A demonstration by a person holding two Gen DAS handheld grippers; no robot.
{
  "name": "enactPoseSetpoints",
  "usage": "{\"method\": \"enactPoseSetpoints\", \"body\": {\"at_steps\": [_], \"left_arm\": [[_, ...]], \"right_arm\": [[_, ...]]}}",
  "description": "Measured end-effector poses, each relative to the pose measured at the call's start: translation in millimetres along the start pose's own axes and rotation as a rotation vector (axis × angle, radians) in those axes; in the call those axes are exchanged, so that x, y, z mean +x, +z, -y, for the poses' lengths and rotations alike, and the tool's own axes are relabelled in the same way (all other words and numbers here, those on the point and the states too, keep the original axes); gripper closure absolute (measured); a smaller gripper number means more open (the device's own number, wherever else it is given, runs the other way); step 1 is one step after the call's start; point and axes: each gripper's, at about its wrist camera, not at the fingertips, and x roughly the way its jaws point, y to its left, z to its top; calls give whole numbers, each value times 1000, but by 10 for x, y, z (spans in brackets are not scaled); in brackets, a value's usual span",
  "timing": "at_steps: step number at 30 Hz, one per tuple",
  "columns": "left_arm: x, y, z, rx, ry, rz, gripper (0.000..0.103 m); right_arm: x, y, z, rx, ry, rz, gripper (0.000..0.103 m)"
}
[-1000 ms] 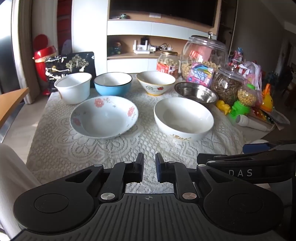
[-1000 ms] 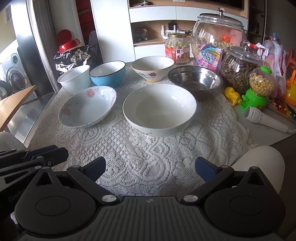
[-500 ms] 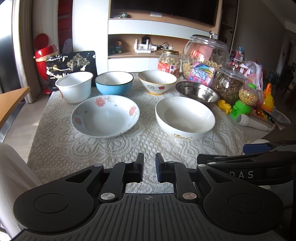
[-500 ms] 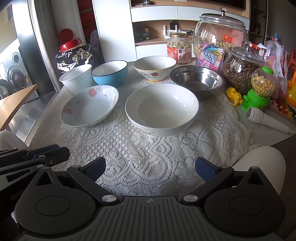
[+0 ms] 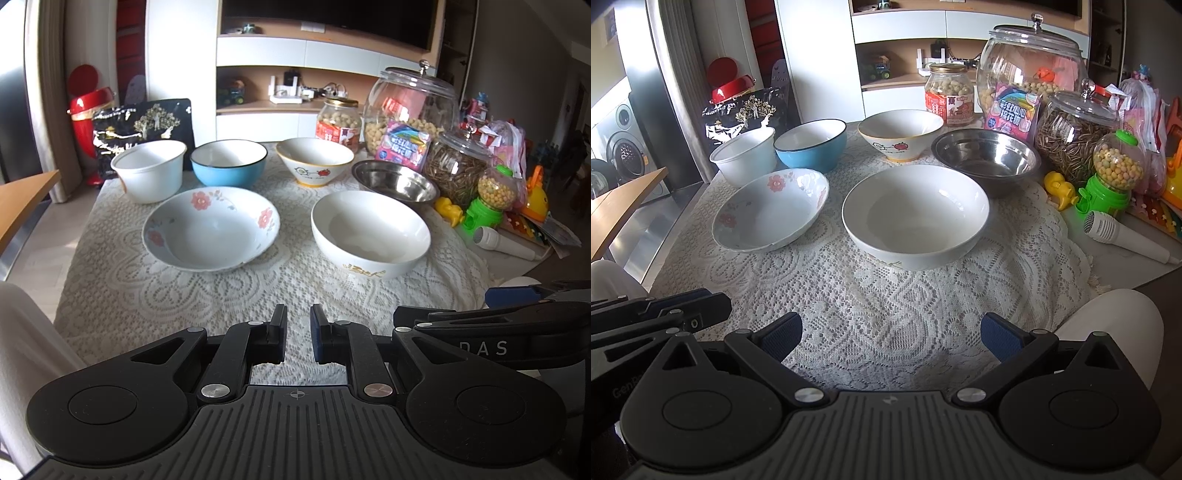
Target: Organize plates and bowls
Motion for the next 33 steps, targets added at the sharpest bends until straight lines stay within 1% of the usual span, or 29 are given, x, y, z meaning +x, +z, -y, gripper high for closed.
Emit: {"method": "enactPoseSetpoints", "body": {"at_steps": [33], "left_arm": [[2,-5,-8,1,0,-1,87]], "right_arm": [[18,-38,-9,2,5,-3,0]]}}
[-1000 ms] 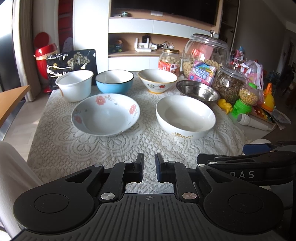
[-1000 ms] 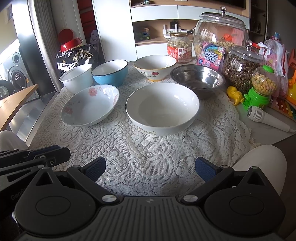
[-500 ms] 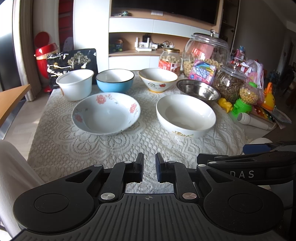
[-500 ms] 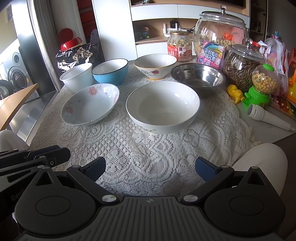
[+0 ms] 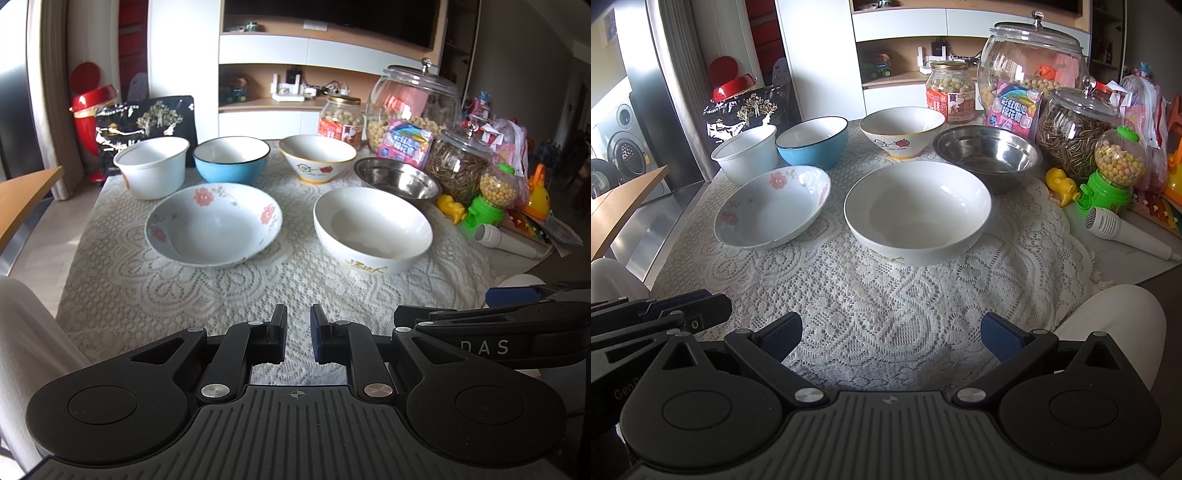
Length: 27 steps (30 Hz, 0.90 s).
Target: Organize plates and bowls
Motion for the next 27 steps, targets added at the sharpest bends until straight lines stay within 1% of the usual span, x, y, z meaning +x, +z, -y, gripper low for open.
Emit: {"method": "enactPoseSetpoints", "body": {"at_steps": [13,14,17,20,22,24,26,27], "left_arm": [[54,-48,-25,7,3,-17,87],[87,-6,-7,10,2,-22,87],[138,55,-2,25,-25,-21,87],[245,182,0,57,-75,-21,87],[360,352,-8,93,-133,-25,87],[512,584,-68,84,-224,-50,87],[704,849,-152,35,-328,-90,87],[806,982,-172,17,-365,-103,87]], "right_arm": [[57,28,40,11,16,2,0],[69,38,56,11,19,6,0],[110,83,103,16,19,19,0],[169,165,198,37,15,36,0],[235,232,308,83,26,39,0],[324,306,447,140,44,31,0],[439,393,606,197,56,20,0],[480,429,669,217,59,18,0]]}}
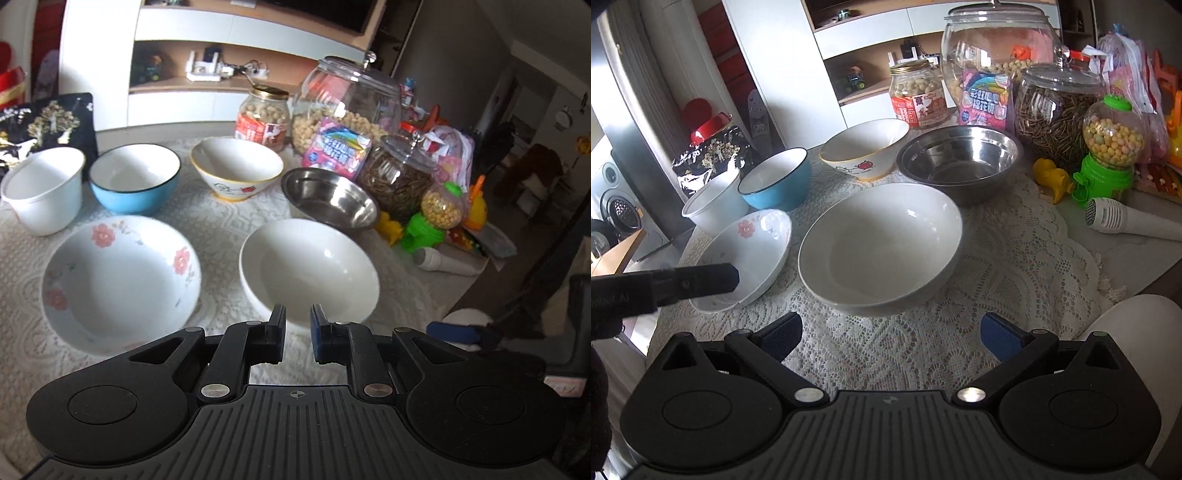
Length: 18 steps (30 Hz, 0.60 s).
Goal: Organize plates and bowls
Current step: 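Move both grippers to the rim of the large white bowl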
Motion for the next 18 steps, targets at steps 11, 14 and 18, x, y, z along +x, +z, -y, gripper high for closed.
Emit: {"method": "enactPoseSetpoints", "body": {"at_steps": [11,14,18], "left_arm": [[1185,934,-529,-132,-204,-116,86],[1289,925,-650,-93,-113,-141,86],[1364,869,-828,-66,-70,-162,86]], "right_arm": [[618,605,482,198,-6,21,0],[839,594,534,239,48,-43,1],[1065,561,607,286,69,-111,1]]}}
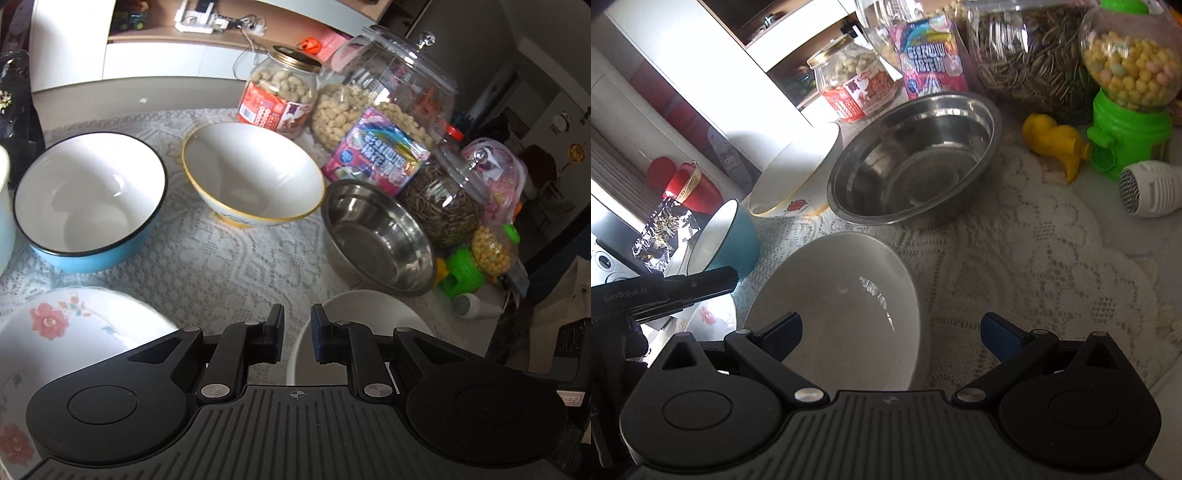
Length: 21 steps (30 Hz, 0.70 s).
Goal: Organize plates and bowls
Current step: 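Move both grippers to the rim of the large white bowl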
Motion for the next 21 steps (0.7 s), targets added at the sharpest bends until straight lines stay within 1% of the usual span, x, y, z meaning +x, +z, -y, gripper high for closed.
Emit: {"method": "enactPoseSetpoints", "body": {"at_steps": [2,4,5,8,10,12,14,17,19,21], "left_arm": [[32,-7,-21,0,4,-12,86],[77,-23,-9,6,19,-41,86],[109,-46,25,29,28,-57,86],[168,-124,132,114,51,-68,86],[192,-170,161,139,54,-75,86],[195,-183,134,131,47,-77,86],[199,-176,86,111,39,-73,86],[200,-174,39,78,22,-75,85],[200,-186,54,86,21,-84,85],[218,-205,65,86,10,-109,85]], "right_arm": [[89,-11,46,25,-9,-47,1],[89,-22,62,25,2,-40,0],[103,-15,56,17,3,-46,0],[125,3,11,-28,-10,-70,0],[142,-1,-23,-63,-20,-79,0],[151,4,-46,-93,-27,-89,0],[171,29,-75,-119,-30,-117,0],[164,58,-58,-117,-21,-141,0],[174,33,-103,-171,-24,-146,0],[183,-42,-171,-237,-52,-128,0]]}}
